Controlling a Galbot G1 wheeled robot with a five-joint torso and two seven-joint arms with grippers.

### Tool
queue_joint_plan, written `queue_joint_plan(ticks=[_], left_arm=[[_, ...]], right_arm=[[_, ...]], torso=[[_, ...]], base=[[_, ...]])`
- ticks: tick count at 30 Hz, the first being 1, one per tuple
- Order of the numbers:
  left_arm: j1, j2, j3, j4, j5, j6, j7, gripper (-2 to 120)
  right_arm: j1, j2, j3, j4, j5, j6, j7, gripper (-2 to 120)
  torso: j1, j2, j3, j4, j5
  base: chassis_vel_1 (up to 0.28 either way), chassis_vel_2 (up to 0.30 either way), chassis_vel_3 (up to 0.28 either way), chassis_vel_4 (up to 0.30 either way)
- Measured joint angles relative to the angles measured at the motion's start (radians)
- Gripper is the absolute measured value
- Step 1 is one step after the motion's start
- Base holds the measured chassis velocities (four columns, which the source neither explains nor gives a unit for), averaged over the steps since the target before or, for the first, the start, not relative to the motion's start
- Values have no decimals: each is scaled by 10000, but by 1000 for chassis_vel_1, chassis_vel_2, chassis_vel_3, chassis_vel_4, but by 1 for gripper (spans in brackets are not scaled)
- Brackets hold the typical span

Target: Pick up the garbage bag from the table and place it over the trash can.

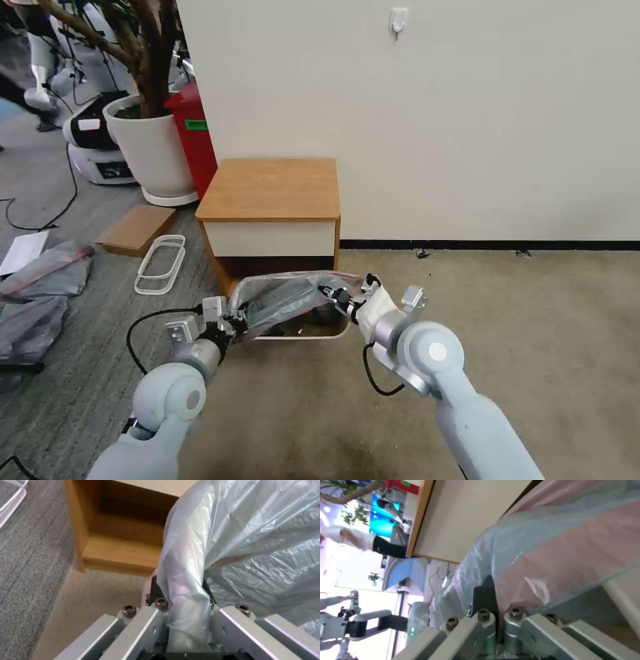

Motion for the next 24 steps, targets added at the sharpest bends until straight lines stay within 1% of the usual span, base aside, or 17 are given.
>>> queue_joint_plan(ticks=[4, 13, 16, 20, 23, 24], left_arm=[[-50, -14, -43, 74, -24, -10, -24, 3], [-226, -125, -139, 254, -207, -71, -121, 3], [-305, -286, -218, 305, -575, -73, -372, 3], [-339, -344, -239, 350, -686, -110, -503, 3], [-462, -426, -239, 422, -905, -246, -796, 3], [-462, -426, -239, 422, -905, -246, -796, 3]], right_arm=[[-199, -96, 29, 163, -179, 193, -314, 0], [-634, -181, 81, 472, -480, 398, -556, 0], [-918, -197, 228, 659, -604, 499, -635, 0], [-1066, -258, 312, 839, -605, 506, -645, 0], [-1218, -299, 404, 1021, -605, 508, -647, 0], [-1218, -299, 404, 1021, -605, 508, -647, 0]], torso=[[1, 0, 0, -1, 0], [0, 0, 0, 0, 0], [0, 0, 0, 0, 0], [0, 0, 0, 0, 0], [0, 0, 0, 0, 1], [0, 0, 0, 0, 1]], base=[[0, 0, 0, 0], [0, 0, 0, 0], [0, 0, 0, 0], [0, 0, 0, 0], [0, 0, 0, 0], [0, 0, 0, 0]])
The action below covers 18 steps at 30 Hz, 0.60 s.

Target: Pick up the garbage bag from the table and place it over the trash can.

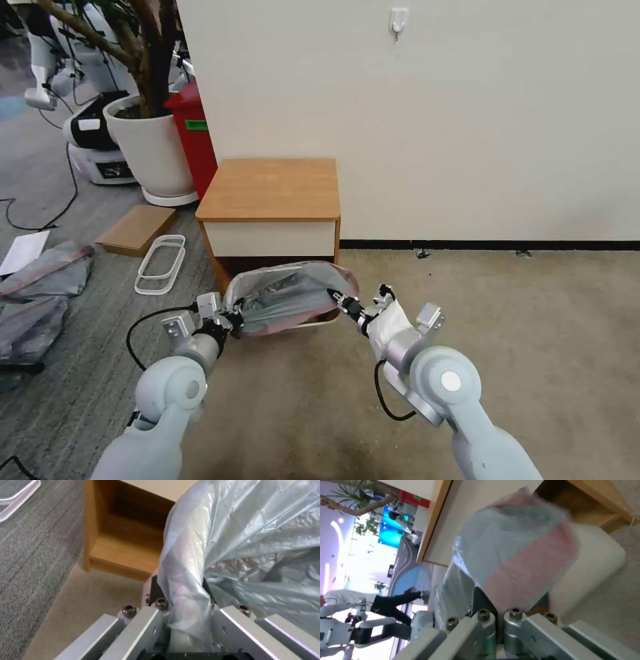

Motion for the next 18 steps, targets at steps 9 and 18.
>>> queue_joint_plan(ticks=[9, 18], left_arm=[[-186, -192, 38, 33, -443, -50, -559, 3], [-324, -116, 2, -200, -1827, 11, -1345, 3]], right_arm=[[-394, 35, -9, 157, -253, 1, 0, 0], [-591, 53, -146, -44, -677, -25, -154, 0]], torso=[[0, 0, 0, 0, 0], [0, 0, 0, 0, -1]], base=[[0, 0, 0, 0], [0, 0, 0, 0]])
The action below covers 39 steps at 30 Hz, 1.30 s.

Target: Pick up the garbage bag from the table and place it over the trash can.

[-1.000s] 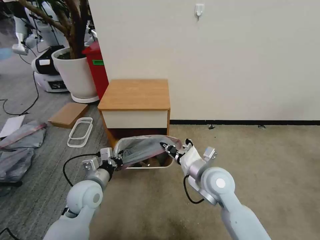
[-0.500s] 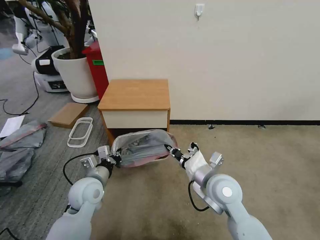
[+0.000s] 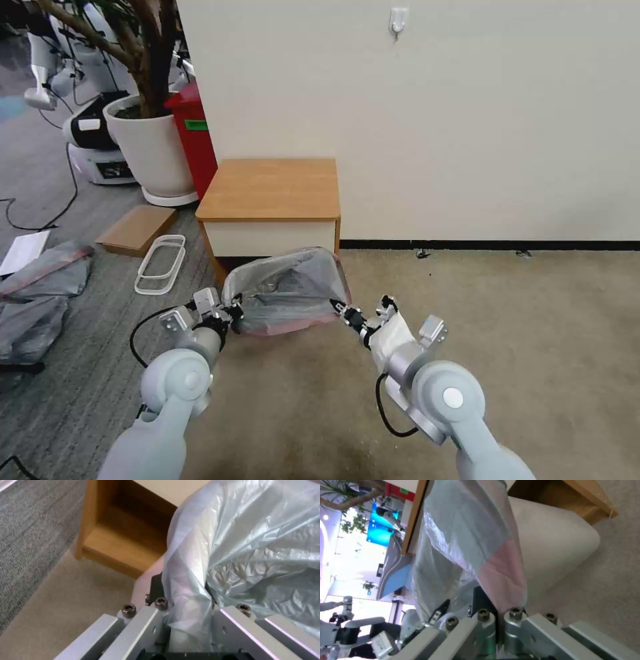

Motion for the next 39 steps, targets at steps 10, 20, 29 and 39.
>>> queue_joint_plan(ticks=[10, 20, 29, 39], left_arm=[[14, 257, -23, 43, 134, 209, 37, 3], [28, 158, 65, 268, 629, 154, 78, 3], [13, 213, 36, 277, 607, 55, 31, 3], [193, 324, 8, 48, 523, 268, 112, 3]], right_arm=[[-25, -140, 48, 99, -155, -16, -51, 0], [-45, -166, -52, 426, -139, -61, -12, 0], [-169, -258, -25, 334, -196, -69, -29, 0], [-69, -418, 3, 64, -559, -69, -41, 0]], torso=[[0, 0, 0, 0, -1], [0, 0, 0, 0, 0], [-1, 0, 0, 1, 0], [0, 0, 0, 0, 1]], base=[[0, 0, 0, 0], [0, 0, 0, 0], [0, 0, 0, 0], [0, 0, 0, 0]])
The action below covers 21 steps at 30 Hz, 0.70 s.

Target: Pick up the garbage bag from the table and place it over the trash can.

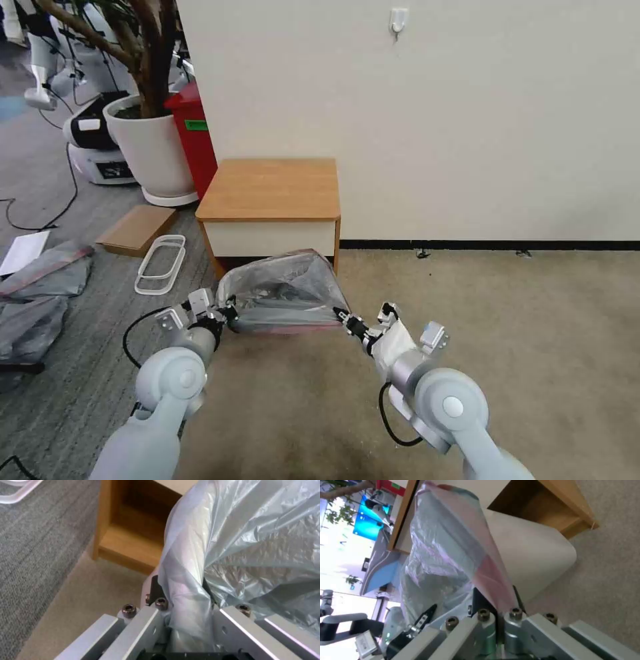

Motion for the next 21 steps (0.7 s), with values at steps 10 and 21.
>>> queue_joint_plan(ticks=[10, 21], left_arm=[[-28, 129, -65, -42, -163, 54, 106, 3], [-68, 384, -131, 36, -304, 64, 110, 3]], right_arm=[[-158, -166, -168, 185, -1060, 18, -254, 24], [-284, -392, -131, 250, -2235, 189, -1281, 65]], torso=[[0, 0, 0, 0, -2], [0, 0, 0, 0, -1]], base=[[0, 0, 0, 0], [0, 0, 0, 0]])
